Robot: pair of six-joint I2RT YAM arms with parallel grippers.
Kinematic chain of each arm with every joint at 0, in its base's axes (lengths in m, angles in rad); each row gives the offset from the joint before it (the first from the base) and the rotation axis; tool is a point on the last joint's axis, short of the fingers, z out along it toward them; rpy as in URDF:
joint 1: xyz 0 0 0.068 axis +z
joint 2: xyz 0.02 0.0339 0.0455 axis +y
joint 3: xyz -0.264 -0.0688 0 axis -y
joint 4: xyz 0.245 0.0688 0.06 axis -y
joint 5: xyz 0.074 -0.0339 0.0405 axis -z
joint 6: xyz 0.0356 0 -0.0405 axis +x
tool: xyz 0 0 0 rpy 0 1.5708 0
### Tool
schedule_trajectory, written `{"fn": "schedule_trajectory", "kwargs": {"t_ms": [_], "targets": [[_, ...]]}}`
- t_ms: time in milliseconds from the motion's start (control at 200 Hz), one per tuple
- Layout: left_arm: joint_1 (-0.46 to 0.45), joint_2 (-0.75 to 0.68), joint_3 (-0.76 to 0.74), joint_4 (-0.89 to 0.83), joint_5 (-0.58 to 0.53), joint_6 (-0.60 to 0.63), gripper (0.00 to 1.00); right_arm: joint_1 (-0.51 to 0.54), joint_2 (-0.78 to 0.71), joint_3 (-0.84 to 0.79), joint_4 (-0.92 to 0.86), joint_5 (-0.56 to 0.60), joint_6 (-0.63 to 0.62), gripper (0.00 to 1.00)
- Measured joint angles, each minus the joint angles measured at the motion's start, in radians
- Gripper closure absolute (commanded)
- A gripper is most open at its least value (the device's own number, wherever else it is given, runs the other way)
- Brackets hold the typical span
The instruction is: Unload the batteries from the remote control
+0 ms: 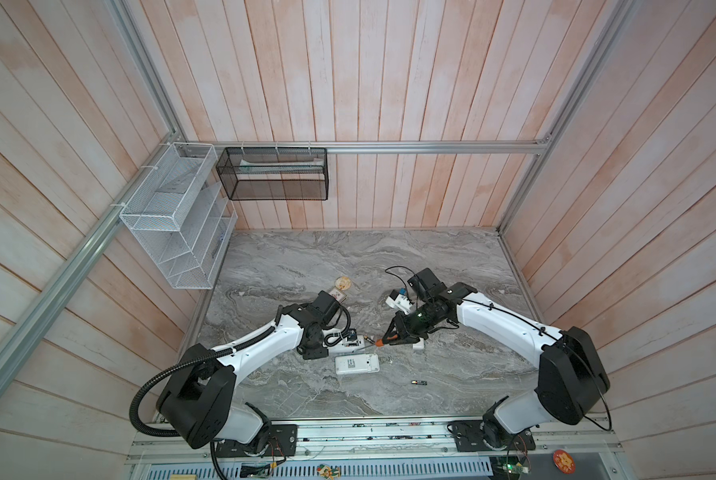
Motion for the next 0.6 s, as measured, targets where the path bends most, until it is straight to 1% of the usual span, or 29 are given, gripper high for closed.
{"fn": "schedule_trajectory", "kwargs": {"t_ms": [145,600], "targets": [[0.000,0.000,0.000,0.000,0.000,0.000,1.00,-0.016,-0.032,-0.015,0.023,-0.022,0.017,0.95],[-0.002,0.004,0.001,-0.001,0.001,-0.011,1.00,-0.032,-0.021,-0.034,0.058,-0.024,0.032,0.95]]}}
